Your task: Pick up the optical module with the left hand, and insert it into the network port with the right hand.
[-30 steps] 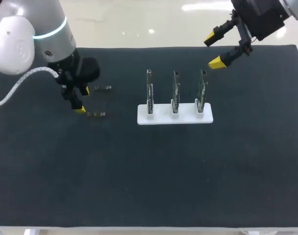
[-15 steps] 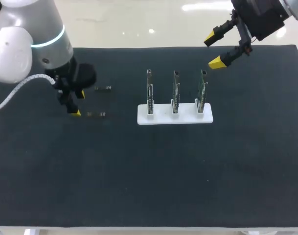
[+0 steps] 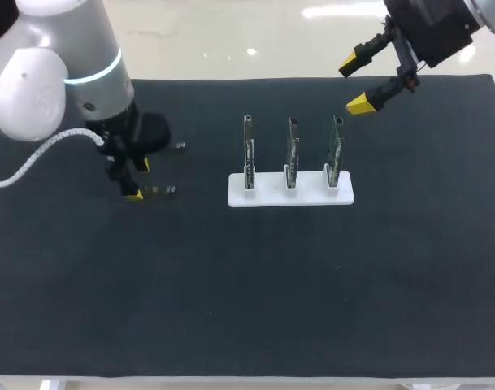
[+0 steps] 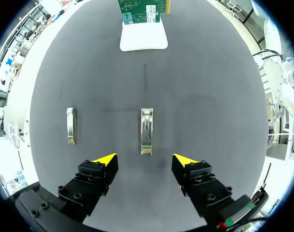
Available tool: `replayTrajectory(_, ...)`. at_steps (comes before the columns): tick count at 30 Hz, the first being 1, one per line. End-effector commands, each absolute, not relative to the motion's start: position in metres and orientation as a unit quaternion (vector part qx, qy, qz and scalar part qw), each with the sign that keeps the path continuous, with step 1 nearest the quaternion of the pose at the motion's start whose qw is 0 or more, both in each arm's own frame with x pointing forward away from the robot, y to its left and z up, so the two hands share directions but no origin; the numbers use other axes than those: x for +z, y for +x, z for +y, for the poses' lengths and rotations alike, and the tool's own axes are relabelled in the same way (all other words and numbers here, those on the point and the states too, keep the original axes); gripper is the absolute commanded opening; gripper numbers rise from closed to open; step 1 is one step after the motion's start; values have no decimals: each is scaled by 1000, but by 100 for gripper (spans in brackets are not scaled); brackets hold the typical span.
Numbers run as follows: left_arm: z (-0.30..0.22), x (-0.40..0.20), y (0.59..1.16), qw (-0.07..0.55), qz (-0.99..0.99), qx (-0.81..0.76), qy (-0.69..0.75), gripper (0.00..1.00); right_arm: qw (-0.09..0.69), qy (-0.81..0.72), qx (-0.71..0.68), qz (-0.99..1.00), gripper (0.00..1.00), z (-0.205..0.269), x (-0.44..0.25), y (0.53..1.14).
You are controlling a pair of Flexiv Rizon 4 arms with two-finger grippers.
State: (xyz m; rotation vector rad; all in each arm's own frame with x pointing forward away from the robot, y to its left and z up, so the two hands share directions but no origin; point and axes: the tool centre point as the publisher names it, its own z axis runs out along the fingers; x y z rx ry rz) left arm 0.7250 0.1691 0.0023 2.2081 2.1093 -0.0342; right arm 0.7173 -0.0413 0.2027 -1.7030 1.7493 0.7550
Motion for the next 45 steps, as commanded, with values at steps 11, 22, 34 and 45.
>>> replayTrajectory(11, 162, -6, 727, 41, 691, -16, 721, 100, 289, -638, 283, 655, 100, -41, 203, 717)
replayTrajectory(22, 157, -11, 726, 40, 693, -16, 720, 73, 289, -638, 283, 655, 100, -41, 203, 717)
replayTrajectory(34, 157, -18, 724, 40, 691, -12, 722, 46, 289, -638, 283, 655, 100, -41, 203, 717)
replayTrajectory(45, 156, -10, 728, 58, 692, -24, 719, 0, 289, -638, 283, 655, 100, -41, 203, 717)
